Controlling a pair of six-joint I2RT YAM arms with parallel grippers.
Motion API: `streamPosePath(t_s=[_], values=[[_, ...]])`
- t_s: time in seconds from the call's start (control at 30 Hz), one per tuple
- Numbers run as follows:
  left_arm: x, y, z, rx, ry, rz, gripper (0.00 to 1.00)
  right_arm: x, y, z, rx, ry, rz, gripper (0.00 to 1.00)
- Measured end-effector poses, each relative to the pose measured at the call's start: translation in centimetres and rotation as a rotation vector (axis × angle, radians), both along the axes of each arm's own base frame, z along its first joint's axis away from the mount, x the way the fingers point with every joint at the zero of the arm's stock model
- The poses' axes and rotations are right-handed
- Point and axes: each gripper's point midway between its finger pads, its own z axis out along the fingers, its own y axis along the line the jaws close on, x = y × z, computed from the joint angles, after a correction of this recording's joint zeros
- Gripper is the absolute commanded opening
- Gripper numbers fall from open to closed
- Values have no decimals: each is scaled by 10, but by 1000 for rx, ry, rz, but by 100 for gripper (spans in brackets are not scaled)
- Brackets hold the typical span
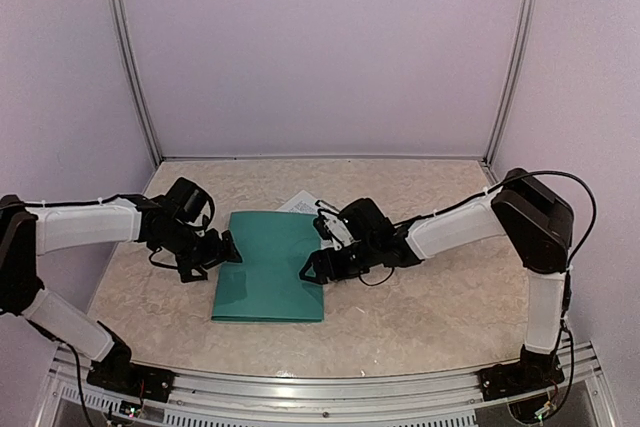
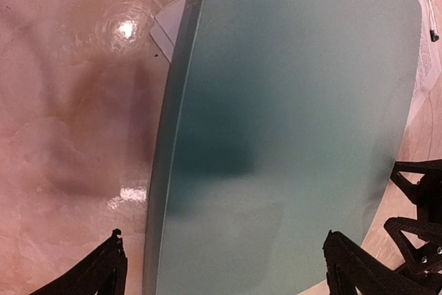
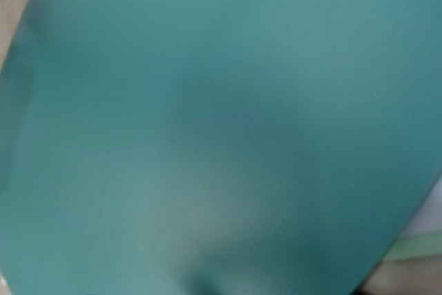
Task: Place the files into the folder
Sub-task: Move the folder with files to the center of the board.
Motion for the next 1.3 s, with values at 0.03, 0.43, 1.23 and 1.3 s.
streamPosePath(t_s=[0.03,0.43,1.23,1.3], values=[[-1,-3,-3,-12,12,-5,95,-2,2,0,6,4,-2,74],[-6,-39,-34,-5,70,-106,89,-4,-12,-1,43,-5,-91,70],[15,-193,3,-77,-11,-411,87,-58,-146,17,-176,-21,-384,72],[20,-207,-6,-76,5,-432,88,-56,-161,16,-201,-23,-418,72]])
